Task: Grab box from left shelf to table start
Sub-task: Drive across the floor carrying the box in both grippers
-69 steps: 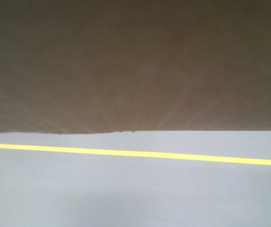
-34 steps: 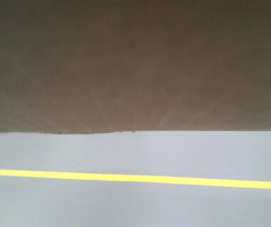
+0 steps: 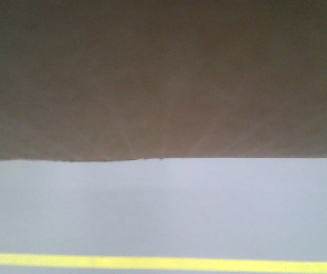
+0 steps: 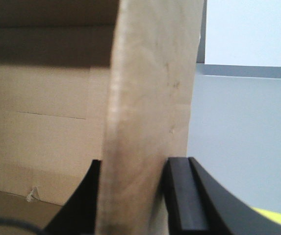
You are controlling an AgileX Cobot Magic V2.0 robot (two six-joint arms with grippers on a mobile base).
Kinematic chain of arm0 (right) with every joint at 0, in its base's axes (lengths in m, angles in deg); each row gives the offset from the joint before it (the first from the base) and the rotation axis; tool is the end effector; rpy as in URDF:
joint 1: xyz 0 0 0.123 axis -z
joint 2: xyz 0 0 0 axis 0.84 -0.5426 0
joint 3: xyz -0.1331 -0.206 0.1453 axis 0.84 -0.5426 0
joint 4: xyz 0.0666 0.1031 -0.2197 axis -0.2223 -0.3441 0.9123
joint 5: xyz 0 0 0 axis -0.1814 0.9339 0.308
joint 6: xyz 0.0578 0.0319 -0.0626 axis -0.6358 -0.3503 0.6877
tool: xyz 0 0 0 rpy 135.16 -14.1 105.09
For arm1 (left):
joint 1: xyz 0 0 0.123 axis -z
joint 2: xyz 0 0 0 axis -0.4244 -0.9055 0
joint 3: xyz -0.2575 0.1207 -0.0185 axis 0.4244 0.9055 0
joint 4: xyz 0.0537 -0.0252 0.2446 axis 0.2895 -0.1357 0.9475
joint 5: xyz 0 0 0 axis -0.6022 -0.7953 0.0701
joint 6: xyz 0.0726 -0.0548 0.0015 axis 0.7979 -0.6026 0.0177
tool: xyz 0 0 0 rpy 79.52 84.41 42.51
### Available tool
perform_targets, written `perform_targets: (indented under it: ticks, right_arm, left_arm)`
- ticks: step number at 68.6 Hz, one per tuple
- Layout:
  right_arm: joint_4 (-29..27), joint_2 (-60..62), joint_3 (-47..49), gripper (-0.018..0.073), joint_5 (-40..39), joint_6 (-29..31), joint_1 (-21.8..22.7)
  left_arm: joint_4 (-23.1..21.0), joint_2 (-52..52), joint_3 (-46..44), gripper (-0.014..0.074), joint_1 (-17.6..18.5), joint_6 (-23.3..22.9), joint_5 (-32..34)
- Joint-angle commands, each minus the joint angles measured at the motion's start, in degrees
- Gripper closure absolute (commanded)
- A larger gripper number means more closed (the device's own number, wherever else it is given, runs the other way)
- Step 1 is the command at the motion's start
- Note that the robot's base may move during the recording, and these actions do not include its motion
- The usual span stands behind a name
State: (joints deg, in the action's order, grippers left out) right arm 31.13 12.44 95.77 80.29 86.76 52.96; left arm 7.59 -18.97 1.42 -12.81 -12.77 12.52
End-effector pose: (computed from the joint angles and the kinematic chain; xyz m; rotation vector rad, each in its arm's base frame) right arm -0.0150 0.0211 0.3829 -0.1146 1.7399 0.3752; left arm -0.0446 0.0027 0.3951 0.1512 1.6980 -0.3014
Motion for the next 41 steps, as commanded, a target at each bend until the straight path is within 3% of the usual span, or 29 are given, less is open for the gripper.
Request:
perform_targets:
  ticks: [1,41]
  right_arm:
    - [2.24,-0.98,1.56,0.0501,-4.49,-0.38,0.35]
    - [2.24,-0.98,1.56,0.0501,-4.49,-0.38,0.35]
  left_arm:
    - [-3.30,-0.44,-2.17,0.0689,0.49,-1.69,7.50]
    - [-3.30,-0.44,-2.17,0.0690,0.49,-1.69,7.50]
